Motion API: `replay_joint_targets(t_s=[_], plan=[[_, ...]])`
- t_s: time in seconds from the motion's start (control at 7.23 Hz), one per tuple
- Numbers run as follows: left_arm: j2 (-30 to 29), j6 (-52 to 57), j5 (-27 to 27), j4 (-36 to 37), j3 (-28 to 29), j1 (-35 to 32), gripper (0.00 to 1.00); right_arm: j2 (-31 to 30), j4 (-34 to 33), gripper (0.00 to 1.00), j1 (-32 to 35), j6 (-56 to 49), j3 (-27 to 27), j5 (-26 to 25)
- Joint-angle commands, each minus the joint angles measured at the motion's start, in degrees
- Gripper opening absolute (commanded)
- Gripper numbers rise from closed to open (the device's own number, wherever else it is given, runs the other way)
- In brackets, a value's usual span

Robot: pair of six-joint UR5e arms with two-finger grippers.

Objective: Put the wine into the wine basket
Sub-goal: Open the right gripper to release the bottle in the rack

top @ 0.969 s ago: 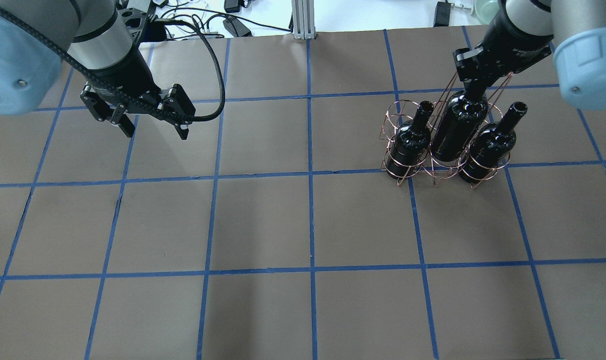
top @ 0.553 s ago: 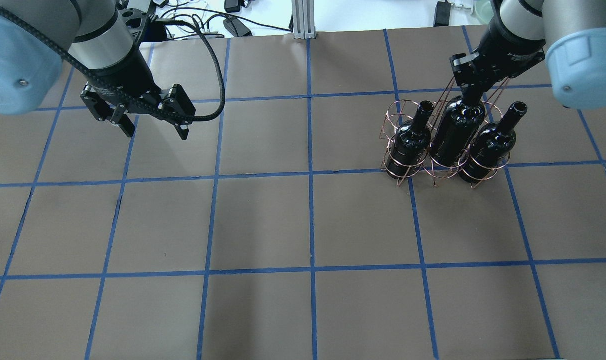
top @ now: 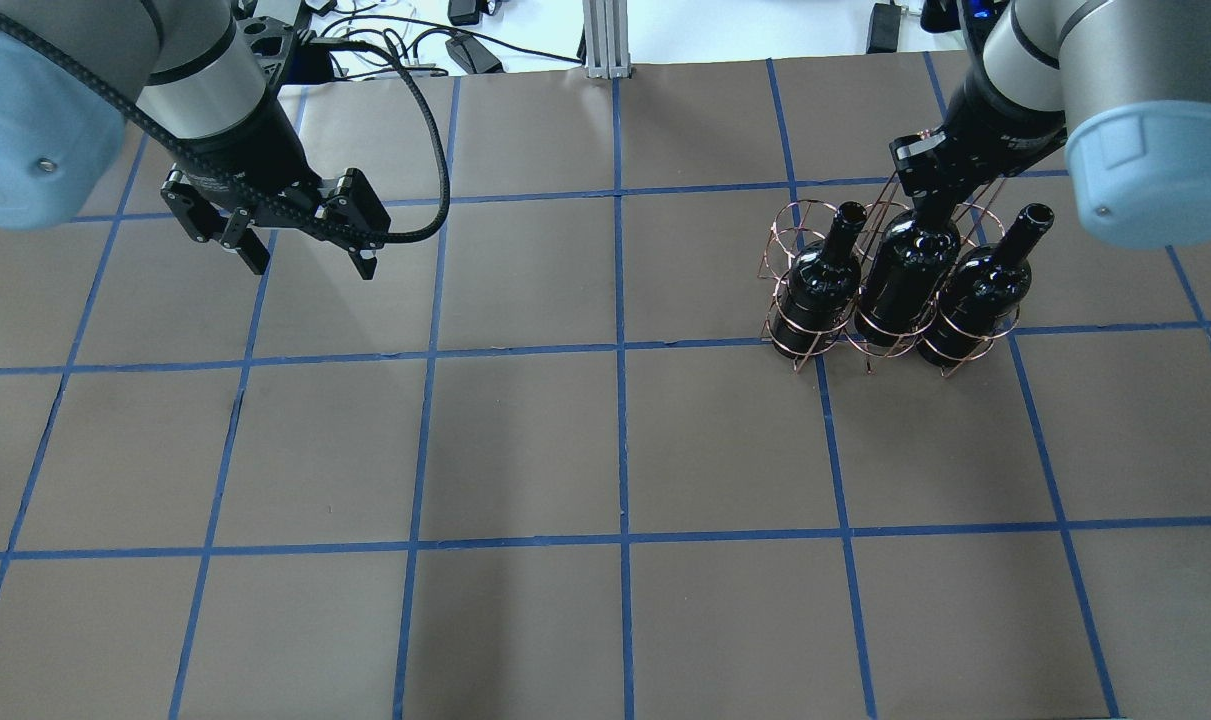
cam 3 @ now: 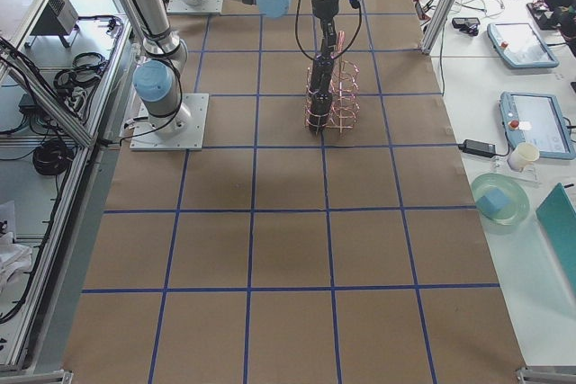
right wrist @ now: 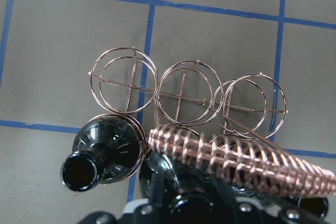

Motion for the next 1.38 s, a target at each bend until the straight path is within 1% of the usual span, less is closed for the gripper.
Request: replay_joint_targets(t_s=[0.0,0.28,0.55,0.97,1.11,1.25], plan=[[-0.03,-0.05,0.00,0.18,-0.06,0.06,1.00,0.10,-2.09,0.00,0.00,-0.04,1.80,-0.07],[0.06,-0.05,0.00,0.26,-0.50,-0.03,1.00,1.94,-4.63,0.00,0.00,-0.04,2.76,-0.07],[0.06,-0.05,0.00,0.62,-0.76,-0.03,1.00,2.13,-5.78,0.00,-0.09,-1.26,3.65,-0.34],[0.06,-0.05,0.00,1.14,-0.85,-0.03,1.00,3.09,-6.04,0.00,-0.09,-1.35,3.65,-0.16],[0.06,0.04,0.09,1.23,-0.85,0.06,1.00,2.92,-5.87,0.28,-0.09,-0.57,3.48,-0.42],[-0.03,-0.13,0.00,1.23,-0.85,0.06,1.00,2.31,-5.52,0.99,0.09,0.39,2.95,-1.03]])
